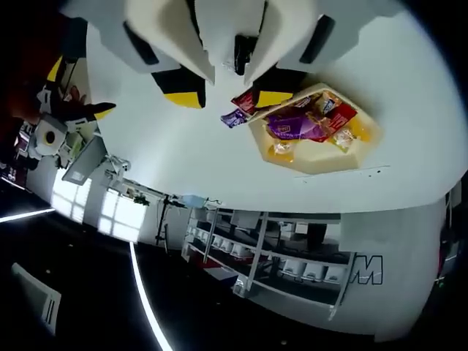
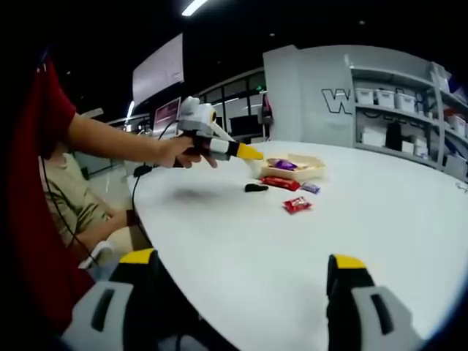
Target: Place the target food into the container with the food tongs after gripping and lifting it, then release it inside without dropping or visibly crushing the food.
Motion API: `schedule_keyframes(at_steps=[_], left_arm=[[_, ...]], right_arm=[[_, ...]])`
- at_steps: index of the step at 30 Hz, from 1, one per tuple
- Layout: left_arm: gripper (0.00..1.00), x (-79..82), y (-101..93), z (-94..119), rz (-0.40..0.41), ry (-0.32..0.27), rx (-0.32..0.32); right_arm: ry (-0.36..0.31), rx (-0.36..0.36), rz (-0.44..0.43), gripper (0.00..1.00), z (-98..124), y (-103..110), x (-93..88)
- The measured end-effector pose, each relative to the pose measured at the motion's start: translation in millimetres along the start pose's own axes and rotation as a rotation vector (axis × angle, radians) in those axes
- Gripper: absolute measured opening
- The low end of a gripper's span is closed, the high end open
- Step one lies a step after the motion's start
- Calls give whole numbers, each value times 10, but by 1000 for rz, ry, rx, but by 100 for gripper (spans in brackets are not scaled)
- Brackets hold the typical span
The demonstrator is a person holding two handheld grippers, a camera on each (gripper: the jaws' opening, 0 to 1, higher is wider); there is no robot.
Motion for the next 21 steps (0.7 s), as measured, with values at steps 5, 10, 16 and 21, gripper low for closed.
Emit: schedule_keyframes(at_steps=[5, 10, 16, 21], left_arm=[[25, -55, 12, -23, -31, 22, 3], [26, -139, 42, -68, -56, 37, 16], [27, -241, 135, -102, -67, 64, 21], [26, -277, 164, -96, -66, 63, 22]], right_arm=[[-3, 0, 2, 95, 0, 6, 17], [-1, -1, 3, 95, 4, 12, 15], [0, -2, 2, 95, 12, 16, 10], [1, -2, 3, 95, 10, 14, 13]])
Point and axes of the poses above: the point that each gripper's makers call its tool centre point, and the gripper's own axes: z roughly backward along the fingers, y roughly to its left, x roughly out of its top, the point moved 5 cm from there along z, roughly backward along the fingers, and after that the axes turned 3 degrees about -z, right-handed, at the moved point
